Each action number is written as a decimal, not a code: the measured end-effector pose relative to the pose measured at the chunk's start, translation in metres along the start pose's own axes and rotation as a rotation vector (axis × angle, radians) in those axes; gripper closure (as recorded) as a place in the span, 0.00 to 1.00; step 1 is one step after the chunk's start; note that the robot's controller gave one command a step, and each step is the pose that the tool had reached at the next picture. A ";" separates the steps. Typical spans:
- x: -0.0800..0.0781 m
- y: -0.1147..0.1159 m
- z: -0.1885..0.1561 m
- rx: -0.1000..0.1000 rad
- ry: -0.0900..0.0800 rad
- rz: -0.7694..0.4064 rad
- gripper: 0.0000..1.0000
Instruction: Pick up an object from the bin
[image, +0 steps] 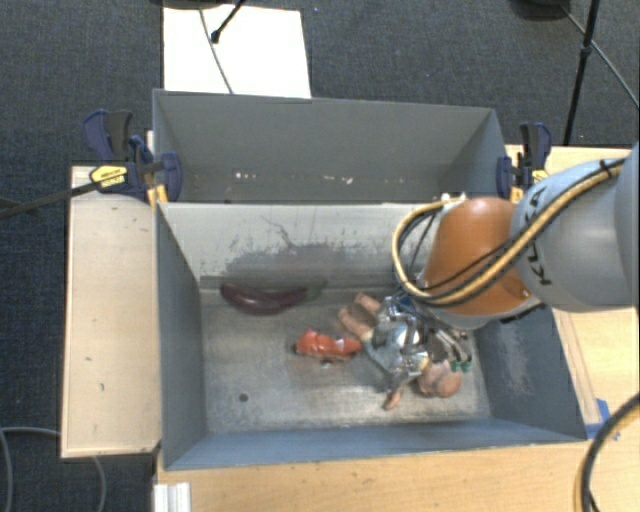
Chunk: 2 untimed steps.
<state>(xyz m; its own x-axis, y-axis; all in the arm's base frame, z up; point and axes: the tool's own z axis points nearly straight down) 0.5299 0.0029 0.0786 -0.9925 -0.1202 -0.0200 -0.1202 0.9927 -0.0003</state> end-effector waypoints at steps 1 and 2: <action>0.000 0.000 0.000 0.000 0.000 0.000 0.00; -0.023 0.084 0.005 -0.003 0.007 0.085 1.00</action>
Offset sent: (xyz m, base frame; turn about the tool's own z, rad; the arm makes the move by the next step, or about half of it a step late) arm 0.0090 0.0842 -0.0086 0.0847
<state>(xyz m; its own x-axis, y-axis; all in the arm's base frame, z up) 0.5429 0.0894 0.0743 -0.9993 -0.0359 -0.0131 -0.0360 0.9993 0.0045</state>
